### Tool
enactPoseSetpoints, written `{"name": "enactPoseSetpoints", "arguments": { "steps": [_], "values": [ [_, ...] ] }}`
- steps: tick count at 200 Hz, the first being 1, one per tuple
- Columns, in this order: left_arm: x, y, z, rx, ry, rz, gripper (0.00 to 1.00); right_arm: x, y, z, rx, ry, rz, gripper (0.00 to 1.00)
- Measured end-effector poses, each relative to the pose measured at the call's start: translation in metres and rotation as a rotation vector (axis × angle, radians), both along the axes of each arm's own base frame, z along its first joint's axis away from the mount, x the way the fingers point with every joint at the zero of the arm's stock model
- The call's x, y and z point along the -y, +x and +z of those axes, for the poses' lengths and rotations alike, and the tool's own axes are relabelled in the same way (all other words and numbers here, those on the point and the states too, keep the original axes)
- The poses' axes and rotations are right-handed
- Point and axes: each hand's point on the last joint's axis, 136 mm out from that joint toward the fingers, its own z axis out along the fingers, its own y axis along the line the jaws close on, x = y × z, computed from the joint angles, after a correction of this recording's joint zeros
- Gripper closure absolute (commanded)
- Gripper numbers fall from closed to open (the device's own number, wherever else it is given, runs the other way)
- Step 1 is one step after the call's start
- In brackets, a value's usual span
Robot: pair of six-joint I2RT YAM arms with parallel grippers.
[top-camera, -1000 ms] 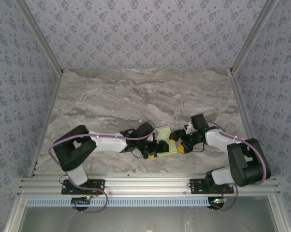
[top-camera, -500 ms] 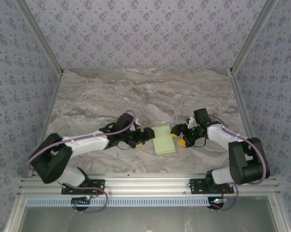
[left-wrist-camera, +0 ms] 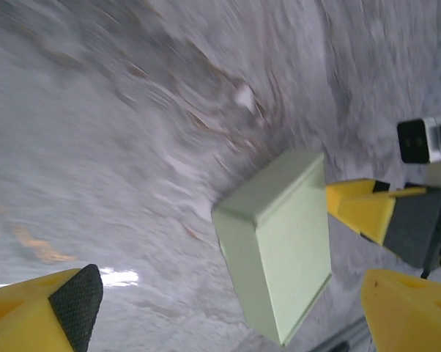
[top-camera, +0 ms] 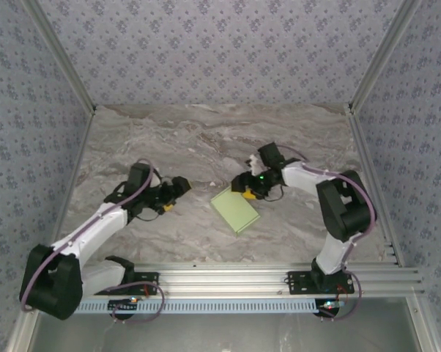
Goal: Fold the paper box
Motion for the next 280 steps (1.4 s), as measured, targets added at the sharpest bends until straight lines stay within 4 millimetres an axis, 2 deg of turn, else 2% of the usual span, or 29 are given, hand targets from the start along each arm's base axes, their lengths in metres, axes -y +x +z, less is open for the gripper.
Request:
{"name": "enactPoseSetpoints", "arguments": {
  "steps": [6, 20, 45, 64, 80, 83, 86, 89, 105, 125, 131, 143, 151, 157, 164, 172, 188, 201, 217, 235, 255, 265, 280],
  "values": [
    [-0.012, 0.003, 0.001, -0.003, 0.004, 0.036, 0.01, -0.013, 0.006, 0.003, 0.024, 0.002, 0.03, 0.34],
    [-0.035, 0.008, 0.001, -0.004, 0.016, 0.107, 0.01, -0.041, 0.019, 0.011, 0.086, 0.017, 0.091, 0.35],
    [-0.056, 0.005, -0.009, -0.032, 0.079, 0.155, 0.01, -0.08, 0.036, 0.029, 0.182, 0.049, 0.172, 0.33],
    [-0.066, 0.001, -0.016, -0.04, 0.154, 0.164, 0.01, -0.09, 0.043, 0.047, 0.247, 0.074, 0.205, 0.3],
    [-0.074, 0.003, -0.011, 0.003, 0.203, 0.176, 0.01, -0.088, 0.047, 0.064, 0.325, 0.068, 0.215, 0.22],
    [-0.076, 0.003, -0.01, 0.013, 0.212, 0.179, 0.01, -0.086, 0.048, 0.069, 0.35, 0.058, 0.217, 0.16],
    [-0.078, 0.004, -0.007, 0.027, 0.221, 0.184, 0.01, -0.085, 0.048, 0.073, 0.367, 0.055, 0.216, 0.03],
    [-0.08, 0.006, -0.004, 0.044, 0.234, 0.188, 0.01, -0.082, 0.049, 0.079, 0.39, 0.043, 0.209, 0.0],
    [-0.089, 0.014, 0.017, 0.147, 0.287, 0.201, 0.01, -0.067, 0.046, 0.12, 0.557, -0.003, 0.192, 0.0],
    [-0.099, 0.026, 0.051, 0.331, 0.373, 0.19, 0.01, -0.032, 0.034, 0.199, 0.844, -0.067, 0.095, 0.0],
    [-0.101, 0.029, 0.06, 0.392, 0.408, 0.172, 0.01, -0.014, 0.031, 0.225, 0.936, -0.093, 0.027, 0.0],
    [-0.104, 0.034, 0.075, 0.517, 0.48, 0.138, 0.01, 0.025, 0.025, 0.26, 1.069, -0.147, -0.121, 0.0],
    [-0.107, 0.037, 0.08, 0.595, 0.533, 0.119, 0.01, 0.052, 0.025, 0.268, 1.121, -0.191, -0.213, 0.0],
    [-0.109, 0.037, 0.08, 0.644, 0.574, 0.1, 0.01, 0.08, 0.027, 0.27, 1.157, -0.237, -0.297, 0.0],
    [-0.111, 0.038, 0.075, 0.694, 0.625, 0.078, 0.01, 0.107, 0.03, 0.263, 1.177, -0.288, -0.373, 0.0],
    [-0.113, 0.038, 0.063, 0.723, 0.676, 0.051, 0.01, 0.138, 0.035, 0.245, 1.174, -0.367, -0.45, 0.0],
    [-0.118, 0.037, 0.033, 0.733, 0.768, -0.004, 0.01, 0.194, 0.039, 0.182, 1.092, -0.537, -0.546, 0.0],
    [-0.119, 0.038, 0.011, 0.72, 0.812, -0.058, 0.0, 0.225, 0.034, 0.123, 0.997, -0.65, -0.555, 0.0],
    [-0.12, 0.04, -0.01, 0.71, 0.835, -0.107, 0.01, 0.257, 0.022, 0.068, 0.905, -0.743, -0.564, 0.0],
    [-0.123, 0.049, -0.019, 0.72, 0.825, -0.109, 0.01, 0.278, 0.017, 0.032, 0.872, -0.793, -0.587, 0.0],
    [-0.121, 0.063, -0.029, 0.723, 0.811, -0.122, 0.0, 0.282, 0.016, 0.005, 0.869, -0.804, -0.568, 0.0],
    [-0.117, 0.069, -0.036, 0.715, 0.797, -0.149, 0.01, 0.279, 0.02, 0.0, 0.88, -0.795, -0.547, 0.0],
    [-0.112, 0.082, -0.041, 0.702, 0.778, -0.183, 0.01, 0.275, 0.032, 0.005, 0.932, -0.779, -0.533, 0.0]
  ]
}}
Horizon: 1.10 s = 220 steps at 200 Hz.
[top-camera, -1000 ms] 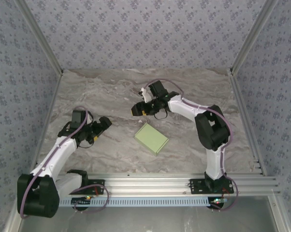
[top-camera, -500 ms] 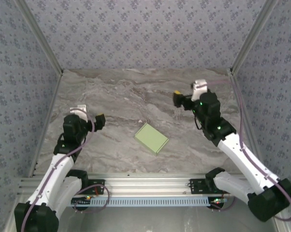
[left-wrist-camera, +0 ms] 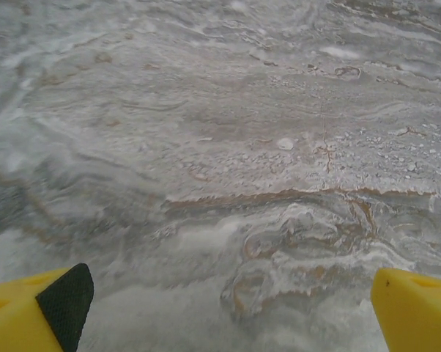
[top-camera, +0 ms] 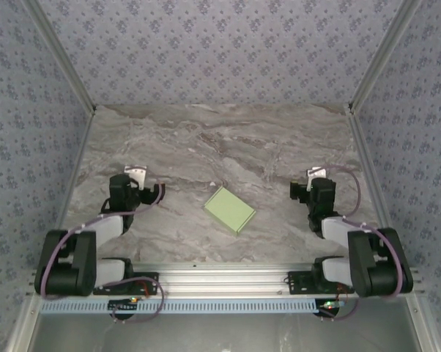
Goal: Fold the paper box
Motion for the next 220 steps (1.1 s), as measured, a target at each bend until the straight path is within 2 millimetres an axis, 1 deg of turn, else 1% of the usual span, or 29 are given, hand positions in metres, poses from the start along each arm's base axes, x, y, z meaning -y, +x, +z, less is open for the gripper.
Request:
{"name": "enactPoseSetpoints", "arguments": {
  "steps": [9, 19, 31, 39, 49, 56, 63, 75, 89, 103, 126, 220],
  "values": [
    [0.001, 0.011, 0.001, 0.0, 0.007, -0.013, 0.01, -0.001, 0.007, 0.003, 0.025, -0.004, 0.009, 0.0],
    [0.0, 0.022, 0.008, 0.028, 0.015, -0.019, 0.01, 0.0, 0.015, 0.005, 0.056, 0.002, 0.012, 0.0],
    [-0.007, 0.032, 0.015, 0.077, 0.0, -0.009, 0.01, 0.007, 0.023, 0.003, 0.084, 0.013, -0.006, 0.0],
    [-0.017, 0.036, 0.016, 0.097, -0.021, 0.018, 0.01, 0.012, 0.025, -0.003, 0.084, 0.017, -0.015, 0.0],
    [-0.036, 0.041, 0.012, 0.106, -0.041, 0.075, 0.01, 0.014, 0.025, -0.01, 0.061, 0.021, -0.017, 0.0],
    [-0.047, 0.043, 0.008, 0.108, -0.049, 0.11, 0.01, 0.014, 0.025, -0.011, 0.06, 0.025, -0.013, 0.0],
    [-0.052, 0.043, 0.003, 0.101, -0.054, 0.125, 0.01, 0.014, 0.029, -0.009, 0.057, 0.033, -0.007, 0.0],
    [-0.051, 0.042, -0.004, 0.082, -0.061, 0.126, 0.01, 0.015, 0.039, -0.001, 0.074, 0.055, 0.003, 0.0],
    [-0.045, 0.042, -0.003, 0.089, -0.062, 0.111, 0.01, 0.02, 0.049, 0.012, 0.108, 0.066, 0.0, 0.0],
    [-0.041, 0.043, 0.0, 0.103, -0.066, 0.106, 0.01, 0.02, 0.052, 0.017, 0.12, 0.071, 0.003, 0.0],
    [-0.042, 0.045, 0.003, 0.116, -0.066, 0.113, 0.01, 0.016, 0.052, 0.014, 0.109, 0.079, 0.021, 0.0],
    [-0.043, 0.046, 0.004, 0.121, -0.064, 0.117, 0.01, 0.014, 0.05, 0.01, 0.089, 0.083, 0.027, 0.0]
  ]
}}
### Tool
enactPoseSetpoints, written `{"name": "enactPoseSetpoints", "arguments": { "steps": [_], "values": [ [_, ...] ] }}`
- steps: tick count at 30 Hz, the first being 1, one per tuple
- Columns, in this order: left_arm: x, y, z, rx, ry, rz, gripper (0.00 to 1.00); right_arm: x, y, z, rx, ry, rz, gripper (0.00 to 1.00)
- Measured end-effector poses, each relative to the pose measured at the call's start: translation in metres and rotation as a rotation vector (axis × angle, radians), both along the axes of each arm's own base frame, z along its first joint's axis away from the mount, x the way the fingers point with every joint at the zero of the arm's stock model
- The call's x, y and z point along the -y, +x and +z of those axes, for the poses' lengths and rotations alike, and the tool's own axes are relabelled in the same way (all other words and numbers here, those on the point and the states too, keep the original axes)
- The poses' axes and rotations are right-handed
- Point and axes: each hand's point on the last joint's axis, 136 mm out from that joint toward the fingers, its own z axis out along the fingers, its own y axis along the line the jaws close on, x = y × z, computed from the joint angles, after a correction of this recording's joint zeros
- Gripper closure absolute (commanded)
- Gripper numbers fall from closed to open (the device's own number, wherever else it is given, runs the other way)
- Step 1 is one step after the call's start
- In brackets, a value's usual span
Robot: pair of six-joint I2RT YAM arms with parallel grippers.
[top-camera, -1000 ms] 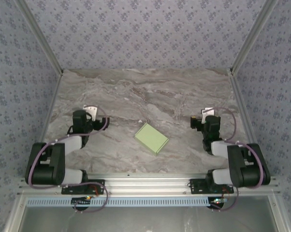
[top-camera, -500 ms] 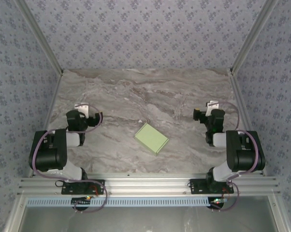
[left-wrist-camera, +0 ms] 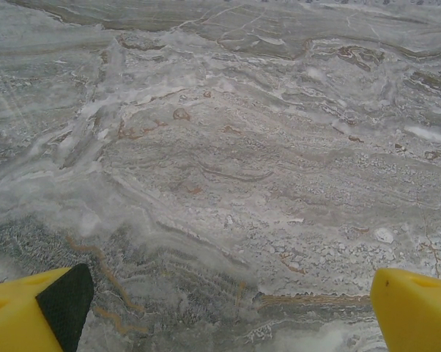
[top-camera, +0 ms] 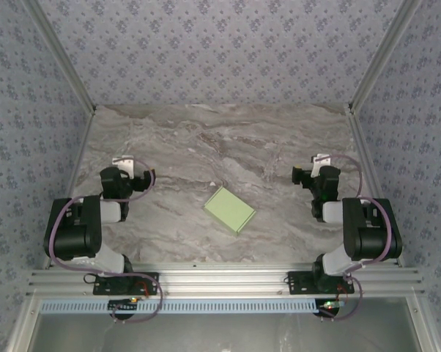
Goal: Fold the paper box
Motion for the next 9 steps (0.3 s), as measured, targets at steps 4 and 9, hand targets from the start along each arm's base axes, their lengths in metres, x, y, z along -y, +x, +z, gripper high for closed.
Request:
{"name": "enactPoseSetpoints", "arguments": {
  "steps": [4, 9],
  "values": [
    [0.0, 0.0, 0.0, 0.0, 0.0, 0.0, 0.01, -0.0001, -0.0007, -0.0016, -0.007, 0.0, 0.0, 0.0],
    [0.0, 0.0, 0.0, 0.0, 0.0, 0.0, 0.01, -0.0002, -0.0009, -0.002, -0.009, 0.001, 0.001, 0.0]
  ]
}}
